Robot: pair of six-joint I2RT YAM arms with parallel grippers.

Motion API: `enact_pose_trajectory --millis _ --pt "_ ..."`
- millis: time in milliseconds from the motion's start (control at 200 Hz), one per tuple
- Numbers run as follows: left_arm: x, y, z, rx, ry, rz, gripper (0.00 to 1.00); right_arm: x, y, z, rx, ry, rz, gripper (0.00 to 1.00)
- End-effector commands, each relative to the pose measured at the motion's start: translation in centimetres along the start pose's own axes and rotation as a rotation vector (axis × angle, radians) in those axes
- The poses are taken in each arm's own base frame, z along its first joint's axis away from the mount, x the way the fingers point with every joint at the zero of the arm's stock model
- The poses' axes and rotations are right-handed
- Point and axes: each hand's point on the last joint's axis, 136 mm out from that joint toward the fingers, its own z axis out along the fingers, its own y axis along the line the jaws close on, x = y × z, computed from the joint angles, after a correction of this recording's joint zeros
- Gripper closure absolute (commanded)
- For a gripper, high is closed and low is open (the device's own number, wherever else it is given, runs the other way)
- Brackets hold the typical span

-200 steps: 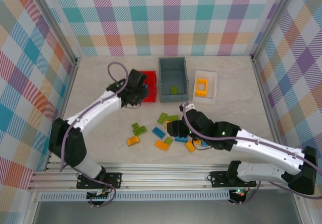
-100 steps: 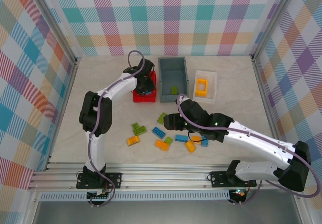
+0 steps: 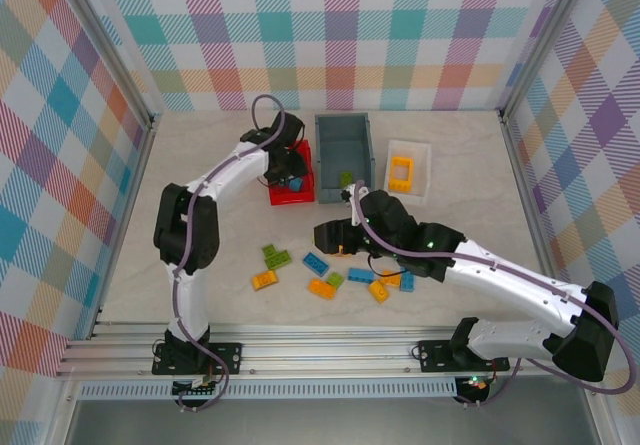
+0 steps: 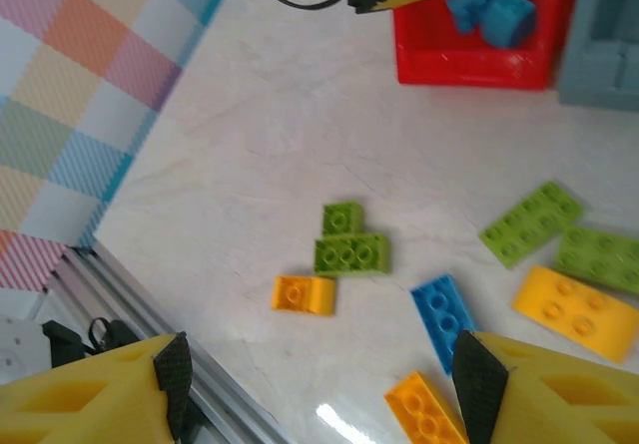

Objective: Sort the legos into containers by color

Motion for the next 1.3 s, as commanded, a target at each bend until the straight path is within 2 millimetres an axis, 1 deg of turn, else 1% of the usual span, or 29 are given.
enact_pose_trajectory --millis 0,40,95,150,195,255,290,385,445,485,530,570,655,745,800,890,995,1090,1300 --pt "-2.1 0.7 -5.1 0.015 -0.092 -0.014 0.42 -1.5 1.1 0.4 -0.061 -0.079 -0.066 0.28" --pt "-2.1 0.8 -6.2 0.025 -0.106 -0.018 0.42 -1.6 0.5 0.5 -0.022 -0.080 -0.072 0.28" --pt "-2.1 0.9 -8.0 0.041 -0.132 -0.018 0.42 -1.5 -1.0 0.8 0.066 -0.054 -0.069 0.28" --pt "-1.6 1.1 -10.4 0.066 -0.159 -0.019 0.42 -0.7 -2.5 1.2 0.149 -0.004 -0.066 0.29" --pt "-0.6 1.1 -12.1 0.099 -0.167 -0.017 0.41 0.3 -3.3 1.5 0.181 0.033 -0.068 0.29" --pt "1.5 0.8 -14.4 0.160 -0.168 0.011 0.41 1.7 -4.3 1.9 0.205 0.085 -0.074 0.28" --pt "3.1 0.5 -15.6 0.196 -0.161 0.037 0.40 2.6 -5.2 1.9 0.240 0.132 -0.077 0.28" --pt "8.2 0.2 -17.6 0.285 -0.114 0.089 0.39 4.8 -7.7 1.8 0.328 0.252 -0.100 0.22" --pt "11.2 0.4 -18.8 0.319 -0.104 0.115 0.38 6.2 -9.6 1.5 0.398 0.327 -0.061 0.20" --pt "12.9 0.5 -19.4 0.348 -0.105 0.118 0.37 7.0 -10.4 1.4 0.421 0.365 -0.017 0.19" --pt "14.8 0.5 -19.9 0.397 -0.104 0.118 0.37 7.7 -10.7 1.6 0.429 0.387 0.035 0.18" --pt "16.2 0.7 -20.0 0.425 -0.108 0.119 0.36 8.1 -10.6 1.9 0.426 0.394 0.076 0.17" --pt "18.2 1.6 -20.6 0.466 -0.150 0.134 0.35 8.5 -10.3 3.3 0.421 0.400 0.192 0.14" --pt "19.2 2.4 -20.9 0.493 -0.199 0.137 0.35 8.3 -10.5 5.3 0.460 0.394 0.274 0.06" --pt "19.4 2.6 -21.2 0.509 -0.216 0.140 0.35 8.0 -11.4 6.1 0.528 0.386 0.302 0.02" --pt "19.5 2.7 -21.9 0.529 -0.228 0.154 0.34 7.6 -12.0 7.8 0.561 0.394 0.321 0.01" --pt "19.6 2.5 -22.6 0.558 -0.238 0.173 0.34 7.6 -13.3 9.1 0.605 0.408 0.341 0.01" --pt "19.6 2.4 -22.9 0.566 -0.234 0.185 0.34 8.3 -14.3 10.2 0.624 0.447 0.364 0.04" --pt "19.5 2.7 -23.3 0.563 -0.237 0.195 0.34 9.8 -15.5 11.0 0.674 0.490 0.382 0.14"
